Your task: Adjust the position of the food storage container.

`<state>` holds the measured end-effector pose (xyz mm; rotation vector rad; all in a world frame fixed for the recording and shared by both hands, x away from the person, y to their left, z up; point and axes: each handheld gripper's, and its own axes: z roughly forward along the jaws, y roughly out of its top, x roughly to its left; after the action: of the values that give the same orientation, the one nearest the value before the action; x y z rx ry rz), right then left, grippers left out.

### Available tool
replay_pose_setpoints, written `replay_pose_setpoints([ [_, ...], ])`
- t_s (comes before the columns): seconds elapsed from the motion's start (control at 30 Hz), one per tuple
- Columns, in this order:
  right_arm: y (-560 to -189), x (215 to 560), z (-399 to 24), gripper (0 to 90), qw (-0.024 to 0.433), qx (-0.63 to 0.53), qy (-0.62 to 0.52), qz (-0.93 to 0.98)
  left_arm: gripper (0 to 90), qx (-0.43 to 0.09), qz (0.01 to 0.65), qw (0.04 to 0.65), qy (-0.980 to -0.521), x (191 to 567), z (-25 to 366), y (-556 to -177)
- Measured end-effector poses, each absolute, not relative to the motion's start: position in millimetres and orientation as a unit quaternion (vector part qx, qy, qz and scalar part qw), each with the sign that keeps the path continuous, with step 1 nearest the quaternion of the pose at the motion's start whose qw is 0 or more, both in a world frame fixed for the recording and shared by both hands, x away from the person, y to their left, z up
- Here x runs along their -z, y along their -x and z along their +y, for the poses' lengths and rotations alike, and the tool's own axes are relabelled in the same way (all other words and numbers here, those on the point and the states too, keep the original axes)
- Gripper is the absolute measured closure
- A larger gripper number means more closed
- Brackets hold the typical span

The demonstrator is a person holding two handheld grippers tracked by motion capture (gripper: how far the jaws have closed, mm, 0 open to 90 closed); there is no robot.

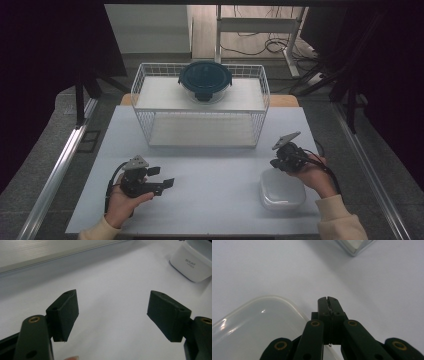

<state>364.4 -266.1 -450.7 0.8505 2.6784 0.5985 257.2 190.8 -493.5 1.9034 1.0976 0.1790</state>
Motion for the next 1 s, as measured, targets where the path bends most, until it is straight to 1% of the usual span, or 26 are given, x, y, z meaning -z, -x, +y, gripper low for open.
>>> replay_pose_setpoints([
  [0.07,-360.0,443.3,-272.3,89.3,0.142,-0.216,-0.306,0.916,24.5,-0.072,0.444,0.452,-0.77,493.5,190.9,-257.3],
  [0.1,-351.9,433.0,-283.0,89.2,0.155,-0.23,-0.331,0.902,24.5,-0.072,0.444,0.452,-0.77,493.4,191.0,-257.4],
  [0.13,-351.9,433.0,-283.0,89.2,0.155,-0.23,-0.331,0.902,24.5,-0.072,0.444,0.452,-0.77,493.4,191.0,-257.4],
  [0.17,-343.6,425.7,-293.9,89.2,0.164,-0.236,-0.364,0.886,24.5,-0.071,0.443,0.453,-0.77,493.1,191.0,-257.5],
  [0.23,-339.6,423.4,-300.0,89.2,0.169,-0.236,-0.38,0.878,24.5,-0.072,0.442,0.453,-0.771,492.5,190.8,-257.3],
  [0.27,-332.2,421.3,-312.0,89.2,0.173,-0.231,-0.411,0.865,24.5,-0.072,0.44,0.454,-0.771,491.9,190.2,-256.7],
  [0.3,-332.2,421.3,-312.0,89.2,0.173,-0.231,-0.411,0.865,24.5,-0.072,0.44,0.454,-0.771,491.9,190.2,-256.7],
  [0.37,-325.6,421.5,-321.9,89.2,0.175,-0.225,-0.432,0.856,24.5,-0.072,0.438,0.454,-0.772,491.3,189.9,-256.3],
  [0.4,-317.6,423.5,-333.5,89.2,0.171,-0.223,-0.453,0.846,24.5,-0.072,0.439,0.455,-0.772,491.0,189.7,-256.0],
  [0.47,-314.3,425.0,-338.1,89.2,0.17,-0.219,-0.46,0.843,24.5,-0.07,0.439,0.457,-0.771,490.4,189.5,-255.7],
  [0.57,-306.5,435.7,-351.3,89.2,0.159,-0.206,-0.486,0.835,24.5,-0.068,0.44,0.456,-0.77,490.4,188.8,-256.0],
  [0.77,-304.4,446.9,-351.6,89.2,0.14,-0.192,-0.491,0.838,24.5,-0.068,0.439,0.454,-0.773,491.1,187.1,-256.3],
  [0.87,-305.2,449.8,-342.8,89.1,0.128,-0.193,-0.478,0.847,24.5,-0.068,0.44,0.453,-0.773,491.7,187.5,-256.5],
  [0.93,-306.9,450.3,-338.0,89.2,0.134,-0.187,-0.475,0.849,24.5,-0.068,0.44,0.453,-0.772,491.8,187.9,-256.5],
  [1.0,-311.3,449.5,-329.6,89.2,0.127,-0.186,-0.469,0.854,24.5,-0.068,0.44,0.454,-0.772,491.7,188.1,-256.4],
])
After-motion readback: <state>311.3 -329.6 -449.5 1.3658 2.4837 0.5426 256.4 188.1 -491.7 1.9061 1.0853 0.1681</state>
